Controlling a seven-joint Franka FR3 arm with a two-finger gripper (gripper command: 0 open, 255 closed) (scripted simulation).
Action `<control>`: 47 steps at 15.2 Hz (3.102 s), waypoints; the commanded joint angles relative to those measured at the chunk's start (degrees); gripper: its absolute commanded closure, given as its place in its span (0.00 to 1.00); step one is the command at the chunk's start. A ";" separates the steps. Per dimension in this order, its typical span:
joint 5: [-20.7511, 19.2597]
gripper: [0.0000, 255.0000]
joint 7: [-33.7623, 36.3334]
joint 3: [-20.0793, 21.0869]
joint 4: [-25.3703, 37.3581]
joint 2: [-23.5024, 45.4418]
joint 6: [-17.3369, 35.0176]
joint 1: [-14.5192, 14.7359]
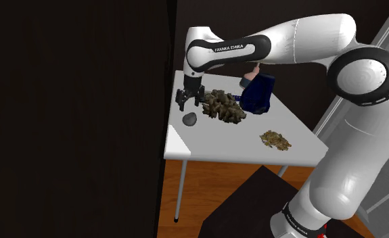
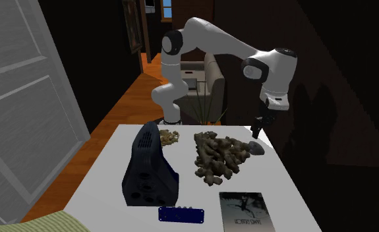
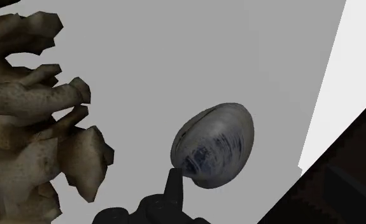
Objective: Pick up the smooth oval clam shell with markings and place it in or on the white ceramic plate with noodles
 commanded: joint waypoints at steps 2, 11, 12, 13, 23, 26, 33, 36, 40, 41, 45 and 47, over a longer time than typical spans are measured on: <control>-1.24 0.00 1.04 0.31 3.57 4.67 1.05 0.66; -1.42 0.00 1.16 0.24 -0.03 5.82 5.79 0.66; -1.42 0.00 1.16 0.24 -0.03 5.82 5.79 0.66; -1.42 0.00 1.16 0.23 -0.03 5.82 5.79 0.66; -1.36 1.00 0.65 0.06 1.55 6.00 4.41 0.41; -1.28 1.00 0.57 0.05 0.96 5.37 4.36 0.35; 21.57 0.00 -19.89 -0.94 -7.79 0.36 9.35 -8.02; 21.86 0.00 -20.06 -0.60 -8.92 1.23 11.44 -7.70; 22.13 0.00 -20.20 -0.31 -9.81 2.05 13.22 -7.42; 22.13 0.00 -20.20 -0.30 -9.80 2.06 13.22 -7.43; 22.12 0.00 -20.20 -0.28 -9.80 2.06 13.22 -7.45; 22.12 0.00 -20.20 -0.27 -9.80 2.06 13.22 -7.46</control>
